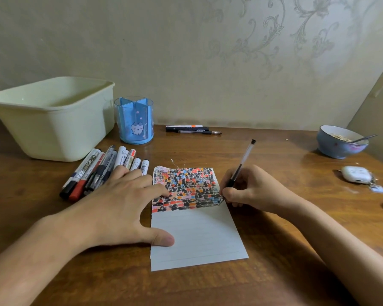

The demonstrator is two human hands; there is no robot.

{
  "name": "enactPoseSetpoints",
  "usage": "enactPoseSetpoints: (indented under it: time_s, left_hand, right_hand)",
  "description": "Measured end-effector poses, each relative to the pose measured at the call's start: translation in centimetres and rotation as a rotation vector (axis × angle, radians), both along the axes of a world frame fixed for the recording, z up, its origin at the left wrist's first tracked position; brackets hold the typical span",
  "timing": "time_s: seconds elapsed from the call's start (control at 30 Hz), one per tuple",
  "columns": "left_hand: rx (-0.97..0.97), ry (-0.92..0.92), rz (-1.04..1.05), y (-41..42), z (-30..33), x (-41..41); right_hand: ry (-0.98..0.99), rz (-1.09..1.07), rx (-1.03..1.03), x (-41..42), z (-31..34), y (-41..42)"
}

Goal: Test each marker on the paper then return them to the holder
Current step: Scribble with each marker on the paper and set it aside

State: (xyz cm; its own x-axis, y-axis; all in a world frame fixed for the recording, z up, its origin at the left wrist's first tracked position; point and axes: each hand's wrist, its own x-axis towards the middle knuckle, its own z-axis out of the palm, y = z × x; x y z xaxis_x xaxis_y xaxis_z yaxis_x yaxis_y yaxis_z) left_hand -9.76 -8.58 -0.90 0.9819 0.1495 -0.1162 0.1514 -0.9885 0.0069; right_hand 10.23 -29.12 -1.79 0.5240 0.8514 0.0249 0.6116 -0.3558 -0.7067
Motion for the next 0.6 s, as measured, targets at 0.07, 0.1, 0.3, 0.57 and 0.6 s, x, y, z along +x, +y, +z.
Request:
enactPoseSetpoints:
  time_s: [0.07,0.1,0.3,0.57,0.6]
  left_hand:
    - [-0.005,0.005,-0.001,0.04,0.01,0.01]
    - [-0.003,0.004,-0.005,0.02,0.03,0.02]
    - [-0.001,0.000,0.002,-0.21,0.16,0.04]
    - [-0.013,-0.005,-0.007,-0.23,0.12,-0.01]
    - [-0.013,-0.002,-0.004,-0.27,0.13,-0.02]
  right_hand:
    - [-0.037,0.002,-0.021,-0.06,0.08,0.06]
    - [-0.049,-0.005,-0.030,-0.07,0.13,0.05]
    - [-0.031,0.004,-0.009,-0.06,0.04,0.03]
    - [0.006,0.022,0.004,0.11,0.01,-0.09]
    - [-0.002,0.024,0.000,0.13,0.01,-0.06]
